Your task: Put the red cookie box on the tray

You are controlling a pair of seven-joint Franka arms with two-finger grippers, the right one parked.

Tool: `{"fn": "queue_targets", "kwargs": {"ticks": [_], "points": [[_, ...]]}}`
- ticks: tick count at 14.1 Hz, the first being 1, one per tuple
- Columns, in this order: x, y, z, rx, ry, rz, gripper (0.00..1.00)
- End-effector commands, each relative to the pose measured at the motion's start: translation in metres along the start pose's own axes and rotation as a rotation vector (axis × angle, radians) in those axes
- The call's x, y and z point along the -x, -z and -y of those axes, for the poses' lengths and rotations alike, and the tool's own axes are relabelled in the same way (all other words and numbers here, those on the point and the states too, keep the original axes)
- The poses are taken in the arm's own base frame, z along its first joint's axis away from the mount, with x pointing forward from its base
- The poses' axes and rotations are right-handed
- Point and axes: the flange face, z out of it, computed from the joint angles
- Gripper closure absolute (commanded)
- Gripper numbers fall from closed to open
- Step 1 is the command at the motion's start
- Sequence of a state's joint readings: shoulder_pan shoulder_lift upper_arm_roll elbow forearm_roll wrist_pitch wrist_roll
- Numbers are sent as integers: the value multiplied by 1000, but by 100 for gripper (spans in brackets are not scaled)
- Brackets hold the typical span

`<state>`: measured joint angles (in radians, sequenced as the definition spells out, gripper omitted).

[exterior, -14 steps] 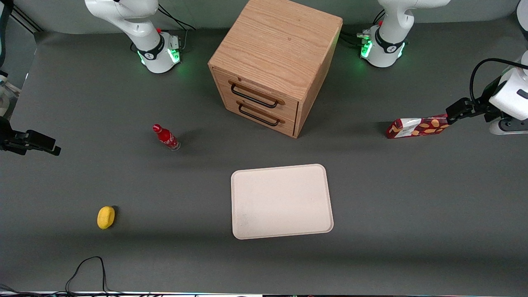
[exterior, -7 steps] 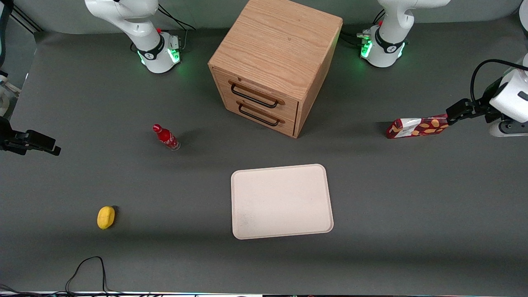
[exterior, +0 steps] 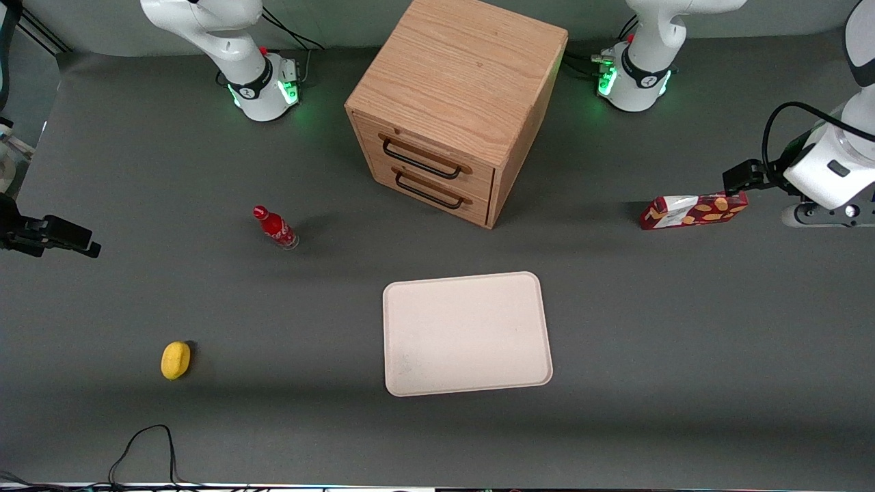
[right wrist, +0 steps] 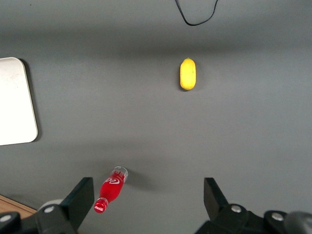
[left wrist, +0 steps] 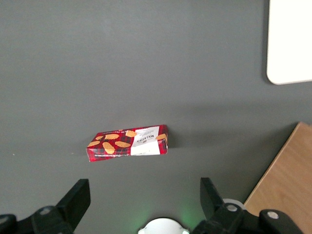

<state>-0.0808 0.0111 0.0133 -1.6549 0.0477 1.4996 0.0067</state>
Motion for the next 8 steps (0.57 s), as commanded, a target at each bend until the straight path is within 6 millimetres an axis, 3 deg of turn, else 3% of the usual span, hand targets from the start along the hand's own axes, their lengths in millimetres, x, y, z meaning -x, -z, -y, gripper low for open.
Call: {"fn": "queue_targets", "kwargs": {"ticks": [1, 3, 6, 8], "points": [[6, 3, 5, 9, -140, 13, 0], [21, -1, 14, 10, -219, 16, 0], [64, 7, 27, 5, -355, 15, 0], [97, 0, 28, -21, -465, 26, 0]]}}
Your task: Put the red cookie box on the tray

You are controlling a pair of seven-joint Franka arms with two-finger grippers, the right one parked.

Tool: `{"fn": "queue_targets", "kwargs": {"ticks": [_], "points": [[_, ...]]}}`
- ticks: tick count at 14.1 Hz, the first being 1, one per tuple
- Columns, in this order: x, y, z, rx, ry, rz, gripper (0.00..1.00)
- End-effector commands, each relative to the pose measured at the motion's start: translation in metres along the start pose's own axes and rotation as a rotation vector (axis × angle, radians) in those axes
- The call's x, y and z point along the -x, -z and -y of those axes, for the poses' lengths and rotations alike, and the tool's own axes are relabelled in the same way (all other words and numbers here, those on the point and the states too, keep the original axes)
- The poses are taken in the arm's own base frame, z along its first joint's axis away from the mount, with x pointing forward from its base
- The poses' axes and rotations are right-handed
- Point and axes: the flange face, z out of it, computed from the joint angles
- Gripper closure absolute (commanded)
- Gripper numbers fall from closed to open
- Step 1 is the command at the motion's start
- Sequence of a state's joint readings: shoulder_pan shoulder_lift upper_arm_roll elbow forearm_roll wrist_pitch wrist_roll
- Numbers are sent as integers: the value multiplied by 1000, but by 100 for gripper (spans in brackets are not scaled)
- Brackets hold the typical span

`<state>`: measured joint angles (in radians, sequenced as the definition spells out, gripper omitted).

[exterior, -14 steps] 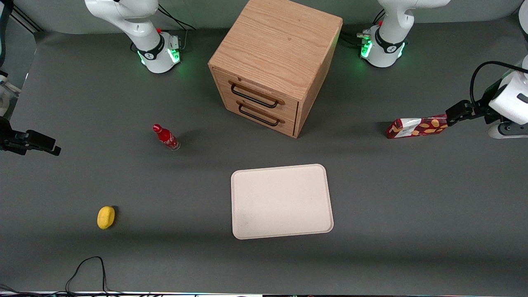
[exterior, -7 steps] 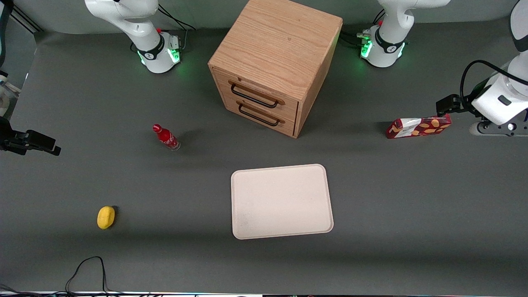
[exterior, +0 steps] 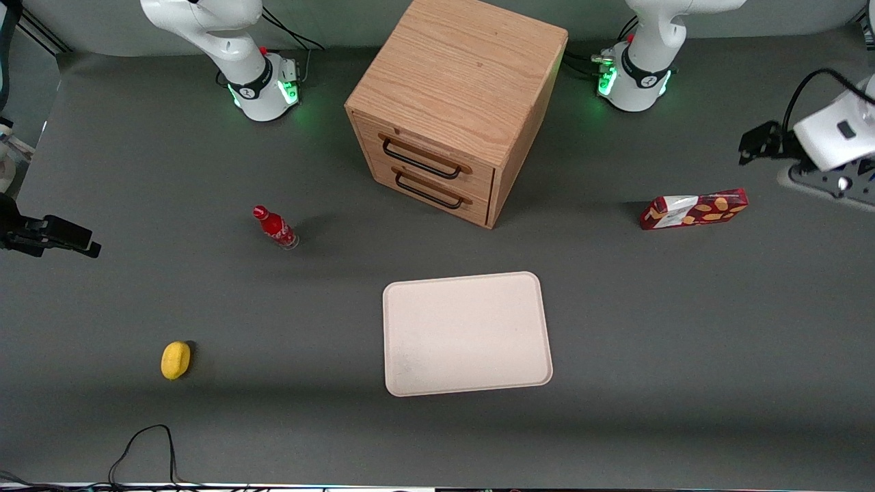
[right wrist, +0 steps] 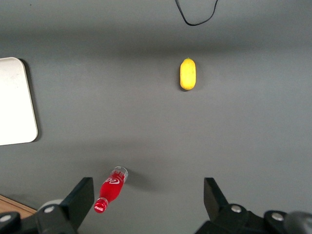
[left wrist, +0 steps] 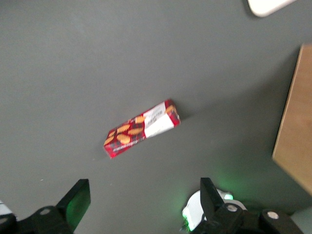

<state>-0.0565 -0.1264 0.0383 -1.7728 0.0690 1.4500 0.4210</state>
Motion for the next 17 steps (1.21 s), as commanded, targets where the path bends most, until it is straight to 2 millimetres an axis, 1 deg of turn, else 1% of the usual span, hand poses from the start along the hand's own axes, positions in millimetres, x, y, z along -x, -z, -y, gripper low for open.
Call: {"fn": "queue_targets", "kwargs": {"ticks": [1, 3, 4, 5, 6, 7, 8, 9, 10, 11, 13, 14, 15, 17], "points": [[62, -12, -24, -26, -128, -14, 0], [95, -33, -40, -46, -231, -52, 0], [108, -44, -46, -49, -286, -62, 0], [119, -54, -46, -47, -329, -70, 0], [125, -66, -43, -37, -392, -67, 0], [127, -78, -41, -28, -464, -63, 0], [131, -94, -32, -18, -541, -82, 0], [137, -114, -18, -7, -610, -113, 0], [136, -127, -7, -5, -664, -132, 0], [128, -141, -1, -16, -706, -130, 0], [111, -165, 4, -43, -784, -116, 0], [101, -180, 7, -38, -799, -102, 0], [88, -198, 12, -31, -837, -79, 0], [65, -225, 24, -55, -948, -81, 0]]}}
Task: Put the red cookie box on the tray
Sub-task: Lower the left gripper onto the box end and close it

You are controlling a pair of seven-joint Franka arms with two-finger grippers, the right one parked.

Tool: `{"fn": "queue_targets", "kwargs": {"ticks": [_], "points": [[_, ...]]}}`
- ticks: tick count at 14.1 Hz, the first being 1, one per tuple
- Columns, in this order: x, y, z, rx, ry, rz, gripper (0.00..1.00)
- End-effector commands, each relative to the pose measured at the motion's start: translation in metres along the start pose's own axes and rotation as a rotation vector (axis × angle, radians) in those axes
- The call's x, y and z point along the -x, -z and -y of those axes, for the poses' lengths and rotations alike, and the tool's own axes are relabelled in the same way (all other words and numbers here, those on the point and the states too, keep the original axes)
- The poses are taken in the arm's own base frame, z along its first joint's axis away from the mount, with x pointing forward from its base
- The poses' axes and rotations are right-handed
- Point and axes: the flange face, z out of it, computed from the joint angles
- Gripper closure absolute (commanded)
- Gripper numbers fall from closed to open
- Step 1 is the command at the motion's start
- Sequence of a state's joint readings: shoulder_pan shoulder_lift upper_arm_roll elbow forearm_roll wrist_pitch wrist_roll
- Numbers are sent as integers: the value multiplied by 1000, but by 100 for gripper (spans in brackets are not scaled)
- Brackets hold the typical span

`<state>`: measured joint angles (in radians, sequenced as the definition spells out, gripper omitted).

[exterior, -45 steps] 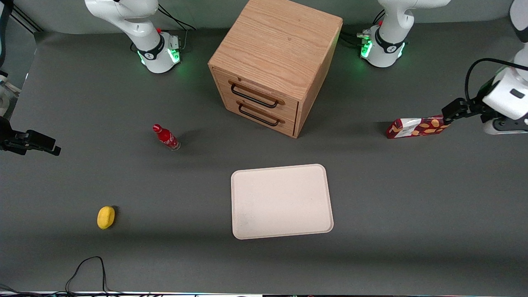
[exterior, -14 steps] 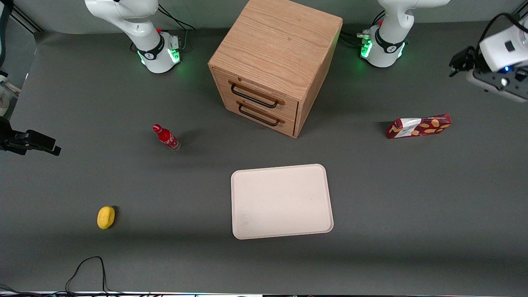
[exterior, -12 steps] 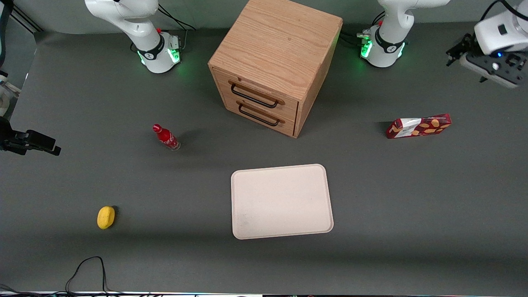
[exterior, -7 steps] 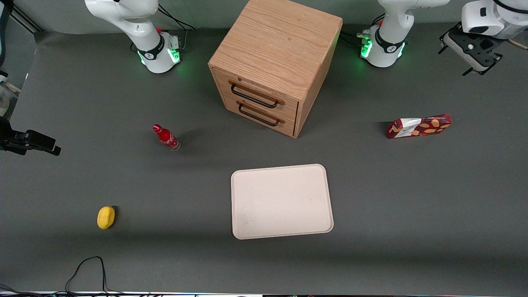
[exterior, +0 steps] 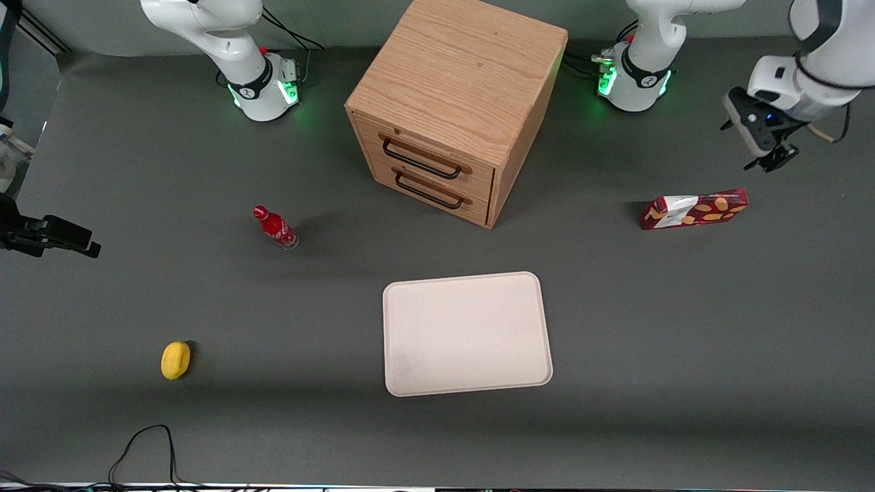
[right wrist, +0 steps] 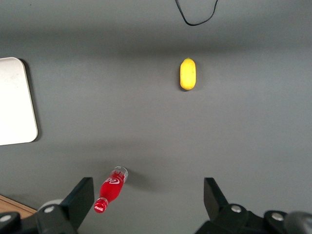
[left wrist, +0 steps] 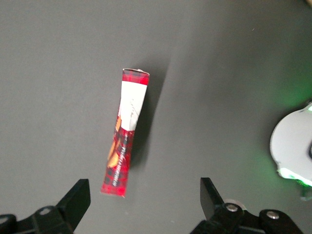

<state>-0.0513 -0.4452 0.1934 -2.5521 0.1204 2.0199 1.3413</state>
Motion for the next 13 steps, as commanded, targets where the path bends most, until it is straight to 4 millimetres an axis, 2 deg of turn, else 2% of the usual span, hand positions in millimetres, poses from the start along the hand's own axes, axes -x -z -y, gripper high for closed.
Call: {"fn": "queue_targets", "kwargs": {"ticks": [1, 2, 4, 8, 9, 13], "points": [[1, -45, 33, 7, -139, 29, 0], [5, -65, 43, 10, -154, 35, 0], [4, -92, 52, 2, -199, 39, 0], [11, -141, 53, -8, -215, 38, 0], [11, -149, 53, -5, -215, 39, 0], [10, -160, 50, -15, -224, 38, 2]]}}
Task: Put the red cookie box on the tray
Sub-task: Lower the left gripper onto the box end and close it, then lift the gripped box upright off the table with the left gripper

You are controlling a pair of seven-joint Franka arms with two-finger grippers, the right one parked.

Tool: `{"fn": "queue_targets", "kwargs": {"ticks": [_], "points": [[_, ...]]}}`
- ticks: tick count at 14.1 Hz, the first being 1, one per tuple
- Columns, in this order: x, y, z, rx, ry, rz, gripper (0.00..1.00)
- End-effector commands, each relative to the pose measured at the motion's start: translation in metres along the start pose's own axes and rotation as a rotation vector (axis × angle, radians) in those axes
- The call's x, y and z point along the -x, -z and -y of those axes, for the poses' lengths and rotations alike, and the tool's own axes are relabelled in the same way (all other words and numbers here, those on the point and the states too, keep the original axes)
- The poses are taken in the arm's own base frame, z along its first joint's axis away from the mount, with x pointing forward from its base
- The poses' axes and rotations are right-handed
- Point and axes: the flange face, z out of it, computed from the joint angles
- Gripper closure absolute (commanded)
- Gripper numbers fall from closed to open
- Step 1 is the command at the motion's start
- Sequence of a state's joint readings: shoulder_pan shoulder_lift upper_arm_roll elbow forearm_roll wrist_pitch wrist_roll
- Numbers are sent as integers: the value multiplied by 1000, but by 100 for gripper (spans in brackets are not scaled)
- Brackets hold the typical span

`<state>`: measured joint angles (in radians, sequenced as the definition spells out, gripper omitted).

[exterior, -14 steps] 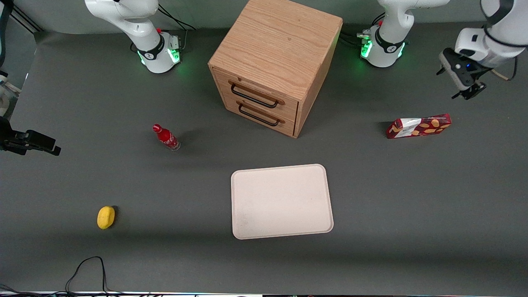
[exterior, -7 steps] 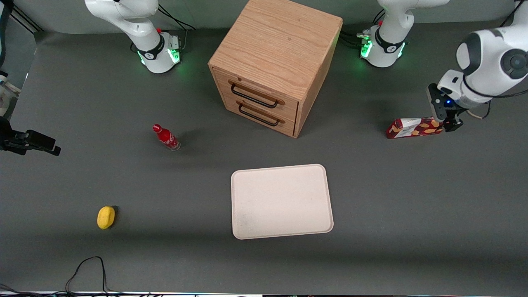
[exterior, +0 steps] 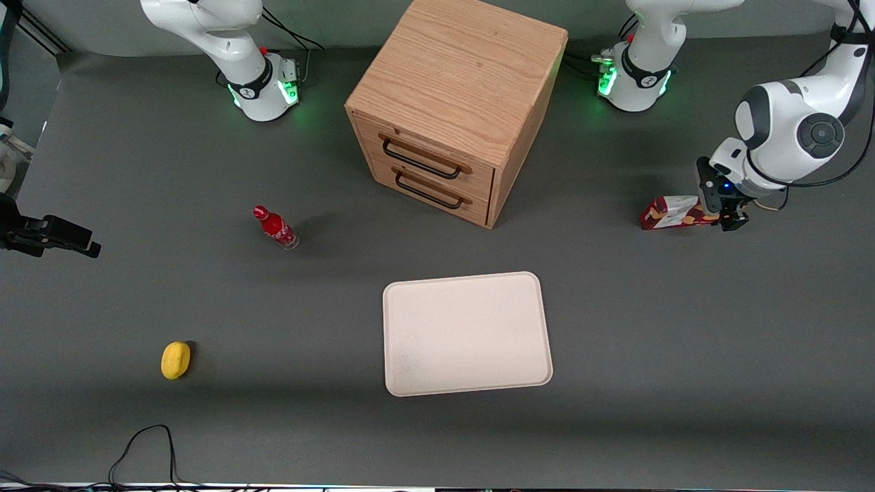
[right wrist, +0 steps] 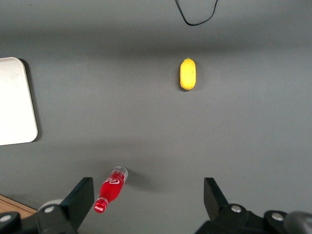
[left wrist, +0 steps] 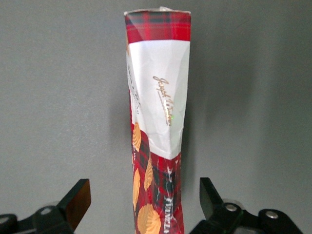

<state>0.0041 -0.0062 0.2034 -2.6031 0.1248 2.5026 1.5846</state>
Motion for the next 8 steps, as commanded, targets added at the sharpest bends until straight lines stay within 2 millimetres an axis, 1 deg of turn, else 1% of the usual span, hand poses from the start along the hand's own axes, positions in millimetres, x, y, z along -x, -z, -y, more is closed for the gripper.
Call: {"fn": "queue_targets", "kwargs": {"ticks": [1, 3, 4, 5, 6, 8], "points": [[2, -6, -2, -22, -22, 1, 2], [2, -8, -2, -22, -20, 1, 2], [2, -9, -2, -22, -20, 1, 10], [2, -7, -2, -25, -33, 2, 69], [1, -8, -3, -27, -9, -4, 100], [1, -11, -2, -39, -7, -4, 100]]}}
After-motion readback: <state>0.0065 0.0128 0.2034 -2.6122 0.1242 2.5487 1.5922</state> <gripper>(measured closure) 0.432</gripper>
